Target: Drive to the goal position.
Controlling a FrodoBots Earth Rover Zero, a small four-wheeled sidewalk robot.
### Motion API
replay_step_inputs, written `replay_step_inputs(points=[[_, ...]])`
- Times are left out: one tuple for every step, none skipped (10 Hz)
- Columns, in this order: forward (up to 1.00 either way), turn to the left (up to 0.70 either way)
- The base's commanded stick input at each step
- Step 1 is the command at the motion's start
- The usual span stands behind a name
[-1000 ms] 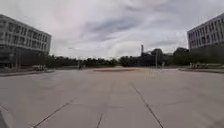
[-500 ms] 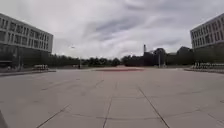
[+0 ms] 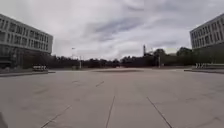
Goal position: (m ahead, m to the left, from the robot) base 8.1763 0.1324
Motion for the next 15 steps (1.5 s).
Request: replay_step_inputs(points=[[0.70, 0.00], [0.70, 0.00], [0.70, 0.00], [0.70, 0.00], [0.70, 0.00], [0.70, 0.00], [0.70, 0.00], [0.70, 0.00], [0.70, 0.00], [0.70, 0.00], [0.70, 0.00], [0.70, 0.00], [0.70, 0.00], [0.70, 0.00], [0.70, 0.00]])
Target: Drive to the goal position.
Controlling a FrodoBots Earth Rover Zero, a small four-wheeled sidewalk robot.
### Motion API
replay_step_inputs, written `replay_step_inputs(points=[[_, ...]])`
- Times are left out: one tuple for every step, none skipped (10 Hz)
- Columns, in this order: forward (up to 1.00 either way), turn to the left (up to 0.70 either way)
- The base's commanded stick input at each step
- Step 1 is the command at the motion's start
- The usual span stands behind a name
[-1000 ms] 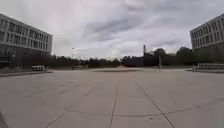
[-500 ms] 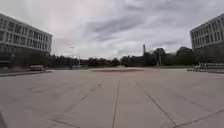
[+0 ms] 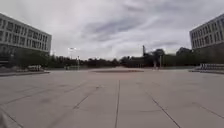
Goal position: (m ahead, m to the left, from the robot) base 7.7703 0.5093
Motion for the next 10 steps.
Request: replay_step_inputs(points=[[0.70, 0.03], [0.70, 0.35], [0.70, 0.22], [0.70, 0.04], [0.70, 0.00], [0.70, 0.00], [0.70, 0.00], [0.70, 0.00], [0.70, 0.00], [0.70, 0.00]])
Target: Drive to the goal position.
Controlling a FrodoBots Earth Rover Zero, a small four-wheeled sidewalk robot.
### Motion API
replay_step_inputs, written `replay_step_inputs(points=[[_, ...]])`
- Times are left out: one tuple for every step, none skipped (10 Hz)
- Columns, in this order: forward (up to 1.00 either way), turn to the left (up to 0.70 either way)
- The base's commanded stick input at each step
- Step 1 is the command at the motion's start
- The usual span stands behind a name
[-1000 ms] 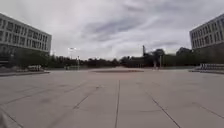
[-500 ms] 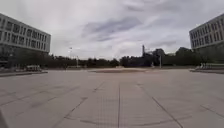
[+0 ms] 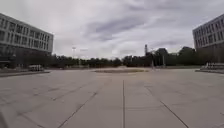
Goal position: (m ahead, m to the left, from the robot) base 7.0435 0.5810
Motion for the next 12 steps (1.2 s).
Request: replay_step_inputs(points=[[0.70, 0.00], [0.70, 0.00], [0.70, 0.00], [0.70, 0.00], [0.70, 0.00], [0.70, 0.00], [0.70, 0.00], [0.70, 0.00], [0.70, 0.00], [0.70, 0.00], [0.70, 0.00], [0.70, 0.00]])
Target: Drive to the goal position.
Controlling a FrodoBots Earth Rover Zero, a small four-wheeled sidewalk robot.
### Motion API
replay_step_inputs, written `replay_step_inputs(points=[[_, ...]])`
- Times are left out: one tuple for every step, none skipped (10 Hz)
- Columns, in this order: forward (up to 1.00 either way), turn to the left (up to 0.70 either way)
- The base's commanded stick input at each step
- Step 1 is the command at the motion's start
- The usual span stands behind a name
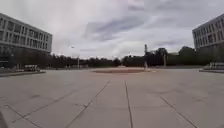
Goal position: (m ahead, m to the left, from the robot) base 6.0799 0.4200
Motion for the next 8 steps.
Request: replay_step_inputs(points=[[0.70, 0.00], [0.70, 0.00], [0.70, 0.00], [0.70, 0.00], [0.70, 0.00], [0.70, 0.00], [0.70, 0.00], [0.70, 0.00]])
